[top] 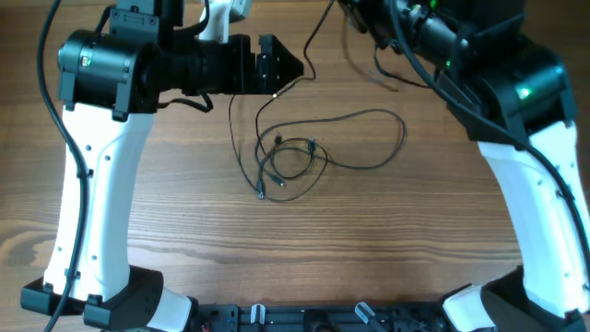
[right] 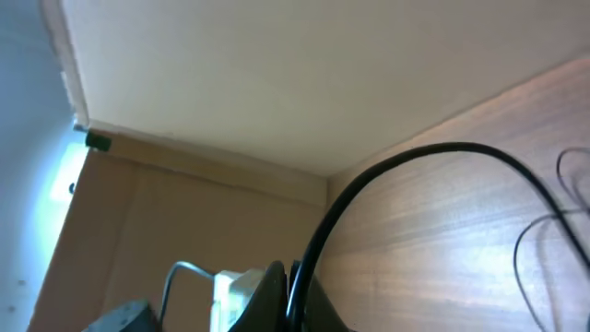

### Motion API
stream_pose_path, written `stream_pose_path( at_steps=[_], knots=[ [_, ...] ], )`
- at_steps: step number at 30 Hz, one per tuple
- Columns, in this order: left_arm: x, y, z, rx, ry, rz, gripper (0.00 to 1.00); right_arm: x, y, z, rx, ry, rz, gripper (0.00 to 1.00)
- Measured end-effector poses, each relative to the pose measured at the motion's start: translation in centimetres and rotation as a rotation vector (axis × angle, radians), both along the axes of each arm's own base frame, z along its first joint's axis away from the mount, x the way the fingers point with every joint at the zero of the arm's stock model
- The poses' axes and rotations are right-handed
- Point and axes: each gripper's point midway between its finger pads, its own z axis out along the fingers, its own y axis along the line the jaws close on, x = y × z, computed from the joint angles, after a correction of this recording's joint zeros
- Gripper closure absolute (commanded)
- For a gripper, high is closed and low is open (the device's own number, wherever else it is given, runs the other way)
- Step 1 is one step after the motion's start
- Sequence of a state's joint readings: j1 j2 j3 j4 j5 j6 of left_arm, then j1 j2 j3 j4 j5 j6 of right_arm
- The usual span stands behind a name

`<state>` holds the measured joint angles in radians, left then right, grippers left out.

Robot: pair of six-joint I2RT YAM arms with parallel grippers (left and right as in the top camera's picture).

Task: Untangle cables

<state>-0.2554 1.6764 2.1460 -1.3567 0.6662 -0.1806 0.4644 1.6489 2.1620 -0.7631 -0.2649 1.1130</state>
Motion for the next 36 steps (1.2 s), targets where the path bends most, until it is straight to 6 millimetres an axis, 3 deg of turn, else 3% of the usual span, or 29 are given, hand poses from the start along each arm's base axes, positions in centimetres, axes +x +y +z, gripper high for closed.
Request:
stream_pose_path(
  at_steps=[6,11,14,17,18,22,27,28,29,30,31,36],
  knots=[
    [-1.0,-1.8,0.9,-0.04,-0.062,-0.12,0.12,1.3,1.1,-2.2,0.073,0.13,-0.01,0.96],
    [0.3,-2.2,2.0,-0.037,-0.174,-0.133,0.32,0.4,1.9,-2.2,0.095,0.162,0.052,0.96],
    [0.4,-2.2,2.2,-0.036,-0.193,-0.138,0.53,0.2,2.0,-2.7,0.088,0.181,0.059,0.96],
    [0.2,-2.8,2.4,-0.044,-0.201,-0.154,0.82,0.0,1.9,-3.1,0.081,0.2,0.062,0.96],
    [0.1,-3.0,2.4,-0.047,-0.203,-0.159,0.87,-0.1,2.0,-3.2,0.08,0.204,0.063,0.96],
    [0.1,-3.0,2.4,-0.046,-0.205,-0.162,0.96,-0.1,1.9,-3.4,0.075,0.214,0.063,0.96],
    [0.1,-3.0,2.4,-0.046,-0.204,-0.162,0.96,-0.2,1.9,-3.4,0.075,0.214,0.062,0.93],
    [0.1,-3.0,2.4,-0.045,-0.203,-0.16,0.96,-0.1,1.8,-3.6,0.069,0.22,0.054,0.86],
    [0.3,-2.8,2.2,-0.036,-0.193,-0.137,0.96,0.0,1.4,-4.2,0.054,0.238,0.031,0.63],
    [1.0,-2.0,1.6,-0.002,-0.159,-0.061,0.96,0.1,0.4,-5.7,0.011,0.283,-0.028,0.28],
    [1.4,-1.6,1.3,0.019,-0.142,-0.015,0.96,0.2,-0.2,-6.5,-0.015,0.304,-0.068,0.17],
    [3.3,0.3,0.7,0.082,-0.121,0.151,0.96,-0.8,-5.1,-11.9,-0.229,0.458,-0.284,0.09]
  ],
)
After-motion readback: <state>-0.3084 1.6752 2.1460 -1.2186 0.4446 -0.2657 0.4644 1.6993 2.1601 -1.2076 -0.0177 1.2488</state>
